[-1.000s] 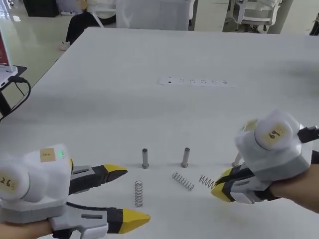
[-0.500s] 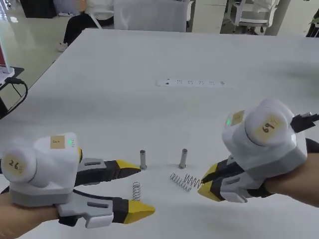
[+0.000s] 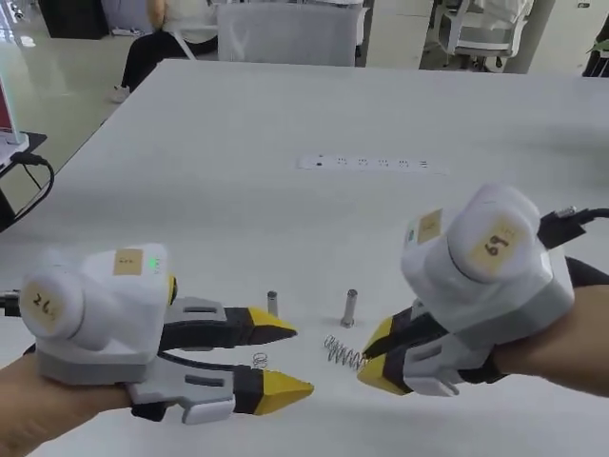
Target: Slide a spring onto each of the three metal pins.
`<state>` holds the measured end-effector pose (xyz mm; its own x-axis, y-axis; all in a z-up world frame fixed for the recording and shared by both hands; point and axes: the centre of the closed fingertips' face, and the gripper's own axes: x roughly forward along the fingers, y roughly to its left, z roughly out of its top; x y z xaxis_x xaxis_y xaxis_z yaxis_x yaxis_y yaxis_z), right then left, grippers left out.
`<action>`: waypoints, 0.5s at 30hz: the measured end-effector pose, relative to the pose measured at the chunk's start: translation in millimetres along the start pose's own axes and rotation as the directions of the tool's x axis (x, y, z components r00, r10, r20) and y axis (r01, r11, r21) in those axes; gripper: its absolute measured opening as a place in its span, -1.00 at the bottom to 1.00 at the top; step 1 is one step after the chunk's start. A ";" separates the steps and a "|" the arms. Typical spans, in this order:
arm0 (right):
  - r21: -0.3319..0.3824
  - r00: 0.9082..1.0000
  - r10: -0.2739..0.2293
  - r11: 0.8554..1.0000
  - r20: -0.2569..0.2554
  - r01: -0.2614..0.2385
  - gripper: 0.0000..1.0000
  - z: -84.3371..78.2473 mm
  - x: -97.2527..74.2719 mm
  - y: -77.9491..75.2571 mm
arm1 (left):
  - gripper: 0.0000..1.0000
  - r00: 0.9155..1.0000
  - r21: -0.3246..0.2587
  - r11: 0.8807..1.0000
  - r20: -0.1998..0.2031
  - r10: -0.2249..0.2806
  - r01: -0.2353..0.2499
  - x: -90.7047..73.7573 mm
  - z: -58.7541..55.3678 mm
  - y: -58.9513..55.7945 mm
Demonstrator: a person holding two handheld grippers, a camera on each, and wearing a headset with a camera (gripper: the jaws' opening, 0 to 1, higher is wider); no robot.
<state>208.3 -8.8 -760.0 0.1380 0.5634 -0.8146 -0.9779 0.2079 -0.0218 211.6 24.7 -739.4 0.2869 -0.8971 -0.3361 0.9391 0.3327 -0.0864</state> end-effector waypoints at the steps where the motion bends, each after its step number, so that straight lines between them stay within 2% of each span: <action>1: -0.007 1.000 0.005 1.000 0.001 -0.005 -0.84 1.5 0.2 2.0 | -0.46 1.000 0.001 1.000 -0.001 -0.004 0.004 1.0 0.4 -1.0; 15: -0.089 0.998 0.060 0.994 0.012 -0.059 -0.84 10.4 -0.5 18.7 | -0.74 0.997 0.023 0.997 0.011 -0.074 0.074 5.5 6.9 -16.3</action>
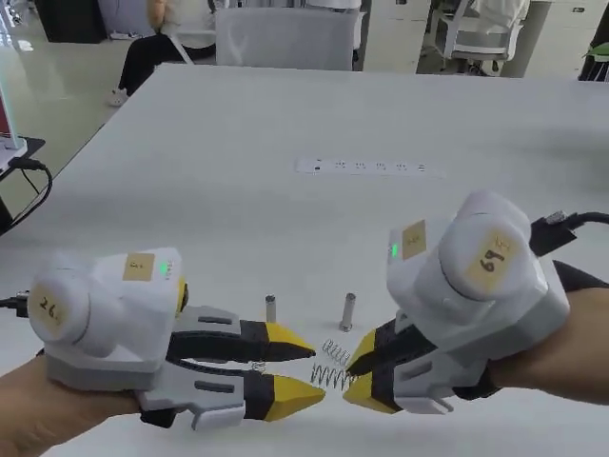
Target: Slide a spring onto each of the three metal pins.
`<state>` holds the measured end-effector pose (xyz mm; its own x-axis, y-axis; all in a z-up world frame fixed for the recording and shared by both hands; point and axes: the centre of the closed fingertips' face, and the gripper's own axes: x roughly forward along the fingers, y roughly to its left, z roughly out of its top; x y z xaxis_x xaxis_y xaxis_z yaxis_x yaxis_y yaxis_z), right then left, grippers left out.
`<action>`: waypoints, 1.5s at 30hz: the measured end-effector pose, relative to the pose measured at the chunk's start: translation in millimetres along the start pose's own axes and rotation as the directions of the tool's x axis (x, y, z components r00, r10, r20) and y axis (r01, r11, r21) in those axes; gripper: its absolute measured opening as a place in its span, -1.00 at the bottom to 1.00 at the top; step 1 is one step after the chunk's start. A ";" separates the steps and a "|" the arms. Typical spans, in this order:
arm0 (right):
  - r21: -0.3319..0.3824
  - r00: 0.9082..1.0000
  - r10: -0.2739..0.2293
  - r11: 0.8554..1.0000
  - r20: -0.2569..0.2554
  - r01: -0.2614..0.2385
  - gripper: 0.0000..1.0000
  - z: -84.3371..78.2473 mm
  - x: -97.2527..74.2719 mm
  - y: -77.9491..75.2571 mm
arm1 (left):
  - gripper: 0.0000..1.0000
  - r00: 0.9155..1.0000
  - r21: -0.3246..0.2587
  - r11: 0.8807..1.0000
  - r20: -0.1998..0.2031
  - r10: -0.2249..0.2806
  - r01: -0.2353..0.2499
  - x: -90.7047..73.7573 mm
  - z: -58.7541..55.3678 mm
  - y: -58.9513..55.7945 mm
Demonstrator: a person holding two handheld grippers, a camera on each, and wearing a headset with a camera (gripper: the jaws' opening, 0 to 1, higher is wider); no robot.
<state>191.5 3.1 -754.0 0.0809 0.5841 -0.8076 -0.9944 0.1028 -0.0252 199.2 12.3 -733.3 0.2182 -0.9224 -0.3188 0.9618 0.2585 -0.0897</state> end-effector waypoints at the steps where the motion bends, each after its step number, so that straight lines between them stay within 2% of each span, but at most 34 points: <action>1: -0.005 1.000 0.005 1.000 0.004 -0.005 -0.84 1.1 -0.3 0.9 | -0.74 1.000 0.000 1.000 -0.001 -0.004 0.004 0.4 0.0 -0.7; 10: -0.047 0.999 0.030 0.998 0.017 -0.029 -0.84 4.6 -2.2 6.6 | -0.89 1.000 0.010 1.000 -0.002 -0.030 0.030 1.6 0.2 -4.9; 20: -0.075 0.999 0.031 0.997 0.017 -0.030 -0.84 5.0 -3.7 7.8 | -0.90 0.999 0.008 0.999 0.003 -0.040 0.040 1.3 1.5 -6.6; 30: -0.090 0.999 0.029 0.996 0.042 -0.025 -0.84 10.1 -6.2 9.5 | -0.91 0.999 -0.019 0.999 0.009 -0.042 0.042 1.3 0.5 -7.4; 45: -0.099 0.999 0.037 0.995 0.027 -0.034 -0.84 7.5 -6.2 11.2 | -0.93 0.998 -0.018 0.998 0.009 -0.059 0.059 2.7 0.0 -11.2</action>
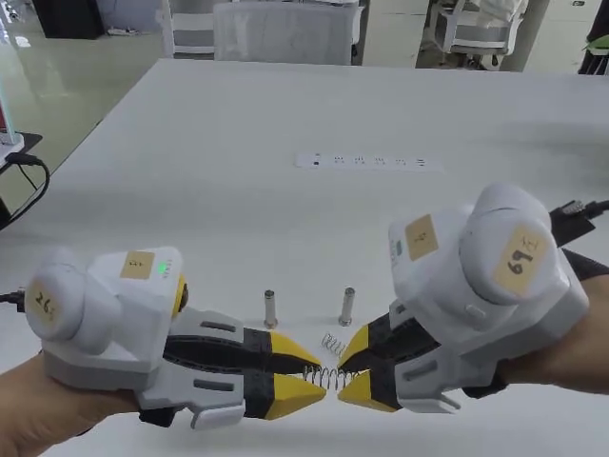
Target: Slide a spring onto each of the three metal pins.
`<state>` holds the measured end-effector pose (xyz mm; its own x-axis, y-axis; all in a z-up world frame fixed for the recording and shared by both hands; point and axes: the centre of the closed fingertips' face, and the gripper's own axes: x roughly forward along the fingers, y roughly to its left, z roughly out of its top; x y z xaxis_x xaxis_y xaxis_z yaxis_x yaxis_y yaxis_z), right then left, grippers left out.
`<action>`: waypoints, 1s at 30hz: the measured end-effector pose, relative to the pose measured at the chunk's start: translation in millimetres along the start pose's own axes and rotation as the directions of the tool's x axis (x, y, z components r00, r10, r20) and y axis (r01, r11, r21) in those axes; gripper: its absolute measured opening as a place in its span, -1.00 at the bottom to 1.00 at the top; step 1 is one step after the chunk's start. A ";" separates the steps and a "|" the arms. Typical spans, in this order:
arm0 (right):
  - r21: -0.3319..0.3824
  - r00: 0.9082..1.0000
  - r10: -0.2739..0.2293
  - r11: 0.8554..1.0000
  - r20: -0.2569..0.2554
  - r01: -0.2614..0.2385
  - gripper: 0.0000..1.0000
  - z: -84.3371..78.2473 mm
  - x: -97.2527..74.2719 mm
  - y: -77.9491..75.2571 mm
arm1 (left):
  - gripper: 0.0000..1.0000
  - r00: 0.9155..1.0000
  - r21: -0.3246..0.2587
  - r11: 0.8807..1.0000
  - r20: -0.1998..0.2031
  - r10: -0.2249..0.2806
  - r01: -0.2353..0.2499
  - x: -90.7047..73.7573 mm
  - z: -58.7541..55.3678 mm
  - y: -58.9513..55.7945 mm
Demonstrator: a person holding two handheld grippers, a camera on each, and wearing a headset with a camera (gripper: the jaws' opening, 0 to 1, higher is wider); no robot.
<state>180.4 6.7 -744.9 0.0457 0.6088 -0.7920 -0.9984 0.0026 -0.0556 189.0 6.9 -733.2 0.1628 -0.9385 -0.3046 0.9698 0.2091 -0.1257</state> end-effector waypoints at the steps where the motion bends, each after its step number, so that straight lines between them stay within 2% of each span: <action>1: -0.002 1.000 0.000 1.000 -0.001 0.000 -0.84 -0.3 -0.1 -0.1 | -0.94 1.000 0.000 1.000 0.001 -0.001 0.001 0.2 0.2 -0.1; 21: 0.001 1.000 0.010 1.000 -0.004 -0.010 -0.82 -2.2 2.8 -0.7 | -0.96 1.000 -0.009 1.000 0.002 -0.020 0.020 -0.2 1.0 -2.5; 27: 0.007 1.000 0.017 1.000 -0.008 -0.017 -0.81 -4.7 5.2 -0.2 | -0.97 1.000 -0.004 1.000 0.006 -0.025 0.025 -0.6 3.8 -4.1; 30: 0.005 1.000 0.019 1.000 -0.018 -0.018 -0.81 -7.4 6.6 0.0 | -0.97 0.999 -0.008 1.000 0.025 -0.029 0.029 -1.9 8.5 -5.6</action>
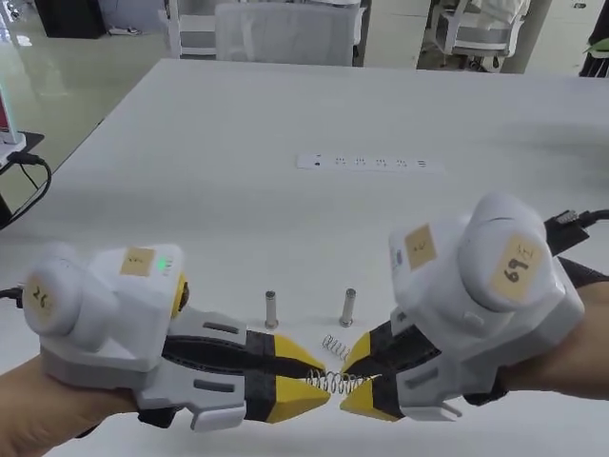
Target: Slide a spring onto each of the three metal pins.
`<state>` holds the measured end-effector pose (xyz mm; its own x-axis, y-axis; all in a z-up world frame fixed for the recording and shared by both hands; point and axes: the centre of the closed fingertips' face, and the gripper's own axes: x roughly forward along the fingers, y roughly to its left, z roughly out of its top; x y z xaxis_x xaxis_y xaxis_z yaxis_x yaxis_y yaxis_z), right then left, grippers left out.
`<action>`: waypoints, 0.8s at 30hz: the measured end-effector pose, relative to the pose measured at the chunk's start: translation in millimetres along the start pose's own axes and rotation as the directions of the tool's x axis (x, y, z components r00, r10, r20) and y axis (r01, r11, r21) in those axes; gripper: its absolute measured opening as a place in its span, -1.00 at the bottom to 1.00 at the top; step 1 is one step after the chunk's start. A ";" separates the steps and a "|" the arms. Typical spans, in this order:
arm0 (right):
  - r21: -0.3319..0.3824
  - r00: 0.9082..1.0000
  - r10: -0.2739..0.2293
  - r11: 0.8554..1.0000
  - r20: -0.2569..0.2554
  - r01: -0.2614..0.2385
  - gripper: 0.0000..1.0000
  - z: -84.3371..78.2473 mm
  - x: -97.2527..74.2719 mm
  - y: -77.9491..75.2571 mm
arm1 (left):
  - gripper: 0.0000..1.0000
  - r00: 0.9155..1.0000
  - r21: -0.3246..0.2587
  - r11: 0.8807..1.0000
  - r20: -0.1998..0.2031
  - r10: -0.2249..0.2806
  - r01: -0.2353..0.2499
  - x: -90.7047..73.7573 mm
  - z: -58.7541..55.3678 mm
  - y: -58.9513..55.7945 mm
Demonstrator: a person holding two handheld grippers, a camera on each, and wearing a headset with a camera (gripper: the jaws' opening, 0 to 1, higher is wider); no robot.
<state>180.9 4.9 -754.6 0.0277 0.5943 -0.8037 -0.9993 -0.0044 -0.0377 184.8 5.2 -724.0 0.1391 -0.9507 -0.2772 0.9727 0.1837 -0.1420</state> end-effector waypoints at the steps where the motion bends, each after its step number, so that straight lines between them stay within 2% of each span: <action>1: -0.001 1.000 -0.002 1.000 -0.001 0.002 -0.80 -0.5 0.2 -0.3 | -0.96 1.000 0.001 1.000 0.003 0.002 -0.002 -0.6 1.3 0.3; 11: 0.003 1.000 -0.016 1.000 0.014 0.016 -0.82 3.6 -3.3 -0.8 | -0.96 1.000 -0.007 1.000 0.007 0.005 -0.005 -2.2 1.2 0.7; 24: 0.037 0.999 -0.033 0.999 0.040 0.032 -0.83 17.0 -15.7 -2.0 | -0.96 1.000 -0.002 1.000 0.001 0.014 -0.014 -3.5 -1.0 3.5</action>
<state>182.0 9.3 -731.8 0.0600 0.6255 -0.7779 -0.9982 0.0445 -0.0412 187.5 9.5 -724.4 0.1532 -0.9483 -0.2779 0.9703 0.1976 -0.1395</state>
